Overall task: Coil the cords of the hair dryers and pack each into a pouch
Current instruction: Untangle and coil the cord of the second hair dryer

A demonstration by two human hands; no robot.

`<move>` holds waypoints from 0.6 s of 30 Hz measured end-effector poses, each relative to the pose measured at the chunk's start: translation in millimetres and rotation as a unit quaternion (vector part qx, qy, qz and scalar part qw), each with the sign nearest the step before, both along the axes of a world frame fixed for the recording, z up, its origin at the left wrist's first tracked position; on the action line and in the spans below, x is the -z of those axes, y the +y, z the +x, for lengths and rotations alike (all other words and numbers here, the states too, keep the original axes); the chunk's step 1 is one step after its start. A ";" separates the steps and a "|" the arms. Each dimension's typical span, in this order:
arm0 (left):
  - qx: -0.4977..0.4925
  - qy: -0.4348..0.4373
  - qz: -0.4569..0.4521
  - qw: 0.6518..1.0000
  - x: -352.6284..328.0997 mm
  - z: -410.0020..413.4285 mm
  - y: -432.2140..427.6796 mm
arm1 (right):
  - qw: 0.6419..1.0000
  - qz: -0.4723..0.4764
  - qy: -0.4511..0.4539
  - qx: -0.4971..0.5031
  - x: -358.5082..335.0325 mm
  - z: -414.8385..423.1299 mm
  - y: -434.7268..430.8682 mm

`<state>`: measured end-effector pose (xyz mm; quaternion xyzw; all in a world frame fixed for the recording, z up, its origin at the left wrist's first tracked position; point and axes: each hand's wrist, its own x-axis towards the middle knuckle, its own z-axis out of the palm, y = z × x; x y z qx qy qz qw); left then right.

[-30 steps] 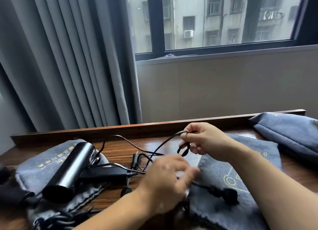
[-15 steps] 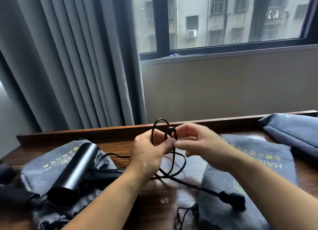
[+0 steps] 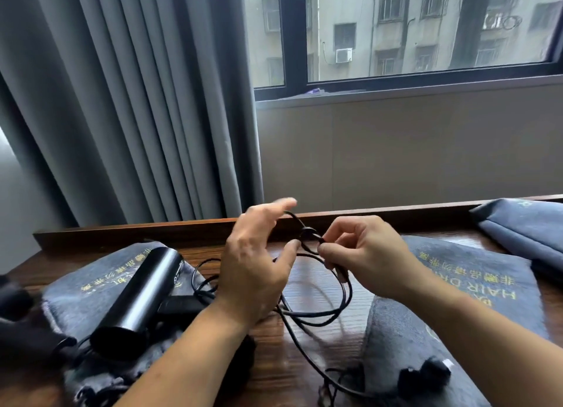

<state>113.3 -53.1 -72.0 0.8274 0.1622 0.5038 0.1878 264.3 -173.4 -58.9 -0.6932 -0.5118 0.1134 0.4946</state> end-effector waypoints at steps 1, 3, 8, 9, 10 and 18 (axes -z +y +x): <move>0.003 0.025 0.057 0.998 -0.8 -0.4 0.4 | 1.000 -0.004 -0.006 -0.010 -1.9 0.7 -2.0; 0.012 0.072 0.073 0.995 -2.1 -1.8 -3.6 | 0.999 -0.016 -0.025 -0.039 -6.3 -0.4 -7.0; 0.029 0.151 0.061 0.986 -14.3 -5.4 -9.1 | 0.996 0.012 -0.088 -0.010 -8.5 3.3 -11.5; 0.036 0.164 0.047 0.985 -18.0 -5.6 -8.3 | 0.995 0.017 -0.093 -0.008 -8.3 3.3 -11.5; 0.038 0.172 0.036 0.984 -21.3 -5.7 -7.5 | 0.995 0.021 -0.100 -0.010 -8.1 2.4 -11.8; 0.052 0.153 -0.108 0.981 -42.0 2.4 -8.7 | 0.996 0.066 -0.011 -0.054 -13.9 2.9 -10.7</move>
